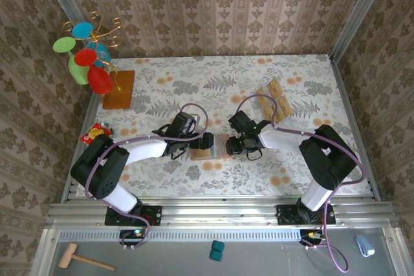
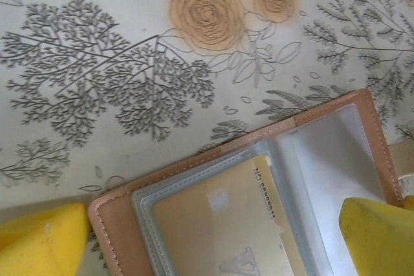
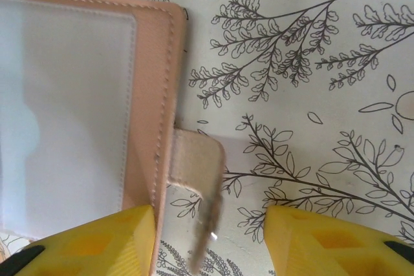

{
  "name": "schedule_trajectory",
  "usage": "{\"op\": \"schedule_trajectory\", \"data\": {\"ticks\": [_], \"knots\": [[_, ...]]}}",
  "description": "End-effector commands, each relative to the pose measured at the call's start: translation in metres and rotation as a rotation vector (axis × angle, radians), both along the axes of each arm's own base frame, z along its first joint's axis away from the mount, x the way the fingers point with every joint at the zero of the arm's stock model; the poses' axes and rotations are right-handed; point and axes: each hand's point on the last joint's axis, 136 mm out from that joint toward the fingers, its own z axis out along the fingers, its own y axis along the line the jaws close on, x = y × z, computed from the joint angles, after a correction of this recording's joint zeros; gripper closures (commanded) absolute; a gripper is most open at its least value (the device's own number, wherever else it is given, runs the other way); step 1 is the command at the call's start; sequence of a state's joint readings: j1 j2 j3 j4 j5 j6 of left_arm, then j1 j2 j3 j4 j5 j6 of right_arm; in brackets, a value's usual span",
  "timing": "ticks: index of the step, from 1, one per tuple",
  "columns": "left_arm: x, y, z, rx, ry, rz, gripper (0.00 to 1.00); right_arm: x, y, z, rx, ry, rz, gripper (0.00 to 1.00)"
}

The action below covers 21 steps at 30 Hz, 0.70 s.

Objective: Put the credit cards into the card holder

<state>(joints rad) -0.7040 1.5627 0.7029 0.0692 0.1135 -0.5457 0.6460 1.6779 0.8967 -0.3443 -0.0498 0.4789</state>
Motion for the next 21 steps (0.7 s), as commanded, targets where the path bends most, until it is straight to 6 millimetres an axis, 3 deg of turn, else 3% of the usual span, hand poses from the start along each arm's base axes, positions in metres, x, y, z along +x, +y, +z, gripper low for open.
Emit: {"op": "schedule_trajectory", "data": {"ticks": [1,17,21], "knots": [[0.005,-0.014,0.015,-0.057,-0.029,-0.022,0.00,-0.012,-0.002,-0.030,-0.028,0.063,-0.003,0.50],[0.002,-0.028,0.056,-0.252,-0.082,-0.003,0.00,-0.016,-0.003,-0.044,-0.036,0.086,-0.004,0.53],[0.000,-0.012,0.047,-0.173,-0.067,0.045,0.00,-0.016,-0.004,-0.045,-0.039,0.089,-0.006,0.53]]}}
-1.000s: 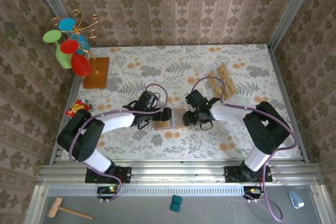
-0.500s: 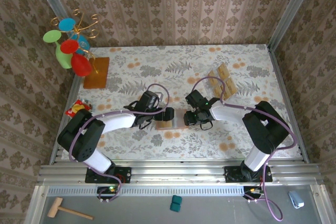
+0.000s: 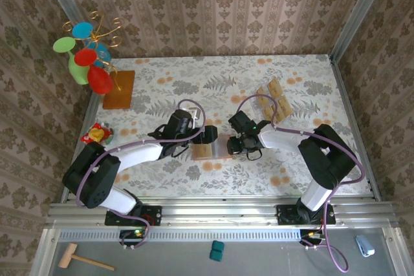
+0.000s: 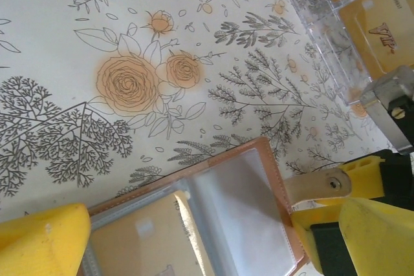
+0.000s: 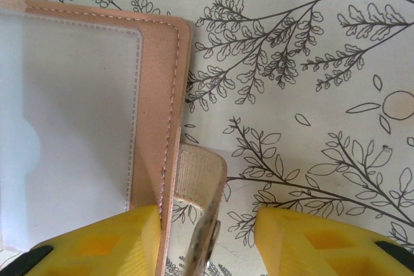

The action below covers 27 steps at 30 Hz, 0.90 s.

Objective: Put the credit cards into the card holder

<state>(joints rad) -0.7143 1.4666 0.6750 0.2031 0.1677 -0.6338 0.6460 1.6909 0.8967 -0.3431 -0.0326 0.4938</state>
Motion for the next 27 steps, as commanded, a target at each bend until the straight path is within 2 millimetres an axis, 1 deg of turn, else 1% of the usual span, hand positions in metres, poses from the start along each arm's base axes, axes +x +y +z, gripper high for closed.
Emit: {"op": "schedule_trajectory", "data": {"ticks": [1,2,4,6,7,9,11,15,19,27], "knots": [[-0.005,0.022,-0.009,0.086,0.023,0.063,0.00,-0.017,-0.001,-0.040,-0.021,0.086,0.015,0.53],[-0.006,0.032,-0.013,0.138,0.030,0.088,0.00,-0.018,-0.001,-0.041,-0.024,0.086,0.014,0.53],[-0.007,0.064,-0.028,0.287,0.086,0.169,0.00,-0.018,-0.001,-0.041,-0.025,0.086,0.014,0.54],[-0.010,0.090,-0.039,0.384,0.131,0.216,0.00,-0.017,-0.001,-0.041,-0.022,0.085,0.015,0.54],[-0.010,0.098,-0.044,0.402,0.146,0.230,0.00,-0.018,-0.001,-0.042,-0.022,0.088,0.015,0.54],[-0.010,0.102,-0.051,0.378,0.157,0.219,0.00,-0.018,-0.001,-0.042,-0.022,0.089,0.015,0.54],[-0.008,0.093,-0.050,0.302,0.143,0.180,0.01,-0.018,-0.002,-0.043,-0.026,0.090,0.016,0.55],[-0.006,0.065,-0.041,0.161,0.108,0.091,0.01,-0.019,-0.003,-0.045,-0.030,0.093,0.014,0.55],[-0.002,0.044,-0.037,0.075,0.099,0.034,0.01,-0.020,-0.004,-0.046,-0.034,0.096,0.012,0.55],[0.002,0.021,-0.043,0.004,0.115,0.002,0.01,-0.021,-0.003,-0.047,-0.032,0.100,0.013,0.56]]}}
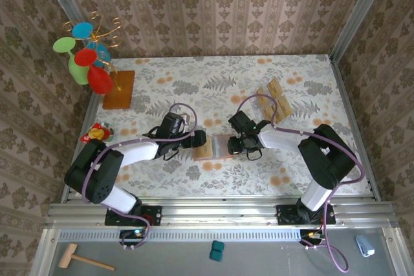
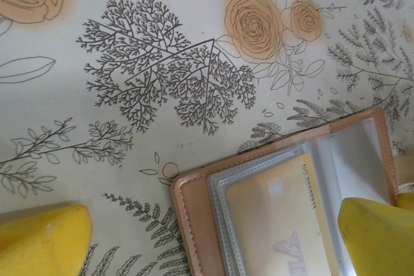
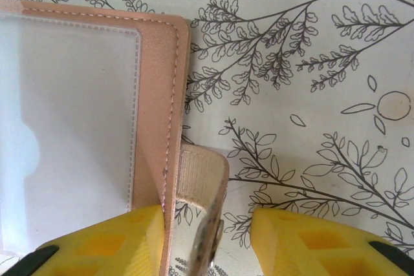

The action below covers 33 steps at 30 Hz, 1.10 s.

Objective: Put the credit cards into the card holder

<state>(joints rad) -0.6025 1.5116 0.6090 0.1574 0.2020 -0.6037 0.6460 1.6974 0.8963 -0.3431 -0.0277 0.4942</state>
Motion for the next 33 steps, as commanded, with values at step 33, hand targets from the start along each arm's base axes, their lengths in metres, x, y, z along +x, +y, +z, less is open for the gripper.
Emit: {"op": "schedule_trajectory", "data": {"ticks": [33], "knots": [[-0.016,-0.066,0.032,-0.279,-0.035,-0.093,0.00,-0.022,0.006,-0.053,-0.007,0.121,0.025,0.73]]}}
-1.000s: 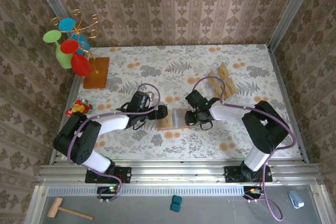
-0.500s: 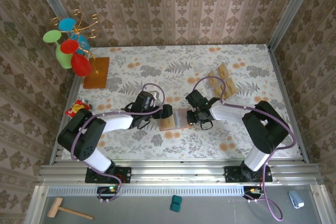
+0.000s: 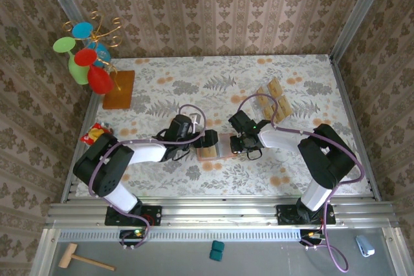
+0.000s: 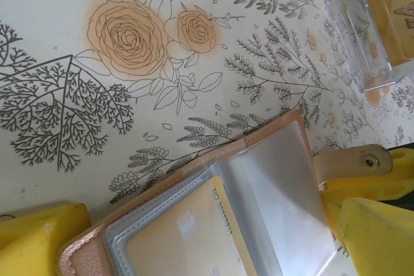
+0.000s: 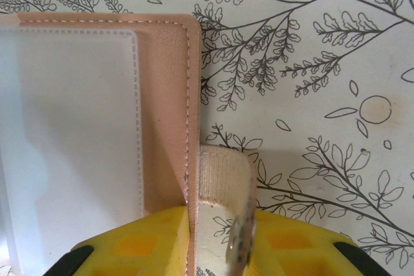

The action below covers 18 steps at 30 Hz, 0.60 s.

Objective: Put the credit cards into the card holder

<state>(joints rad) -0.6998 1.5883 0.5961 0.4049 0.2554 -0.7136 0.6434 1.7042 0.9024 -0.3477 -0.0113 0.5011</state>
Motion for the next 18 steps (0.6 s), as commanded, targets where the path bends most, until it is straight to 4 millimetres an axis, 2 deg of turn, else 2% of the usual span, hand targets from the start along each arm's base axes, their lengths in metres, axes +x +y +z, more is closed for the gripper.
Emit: {"op": "schedule_trajectory", "data": {"ticks": [1,10,13,18], "knots": [[-0.009,-0.014,0.024,-0.123,-0.004,-0.029,0.00,-0.025,0.009,-0.052,0.008,0.123,0.040,0.73],[-0.015,-0.042,0.058,-0.247,-0.053,-0.063,0.00,-0.025,0.010,-0.051,0.011,0.125,0.039,0.73],[-0.017,-0.049,0.064,-0.278,-0.061,-0.067,0.00,-0.022,0.014,-0.045,0.026,0.119,0.042,0.72],[-0.018,-0.056,0.074,-0.320,-0.075,-0.071,0.00,-0.010,0.018,-0.020,0.088,0.088,0.026,0.66]]}}
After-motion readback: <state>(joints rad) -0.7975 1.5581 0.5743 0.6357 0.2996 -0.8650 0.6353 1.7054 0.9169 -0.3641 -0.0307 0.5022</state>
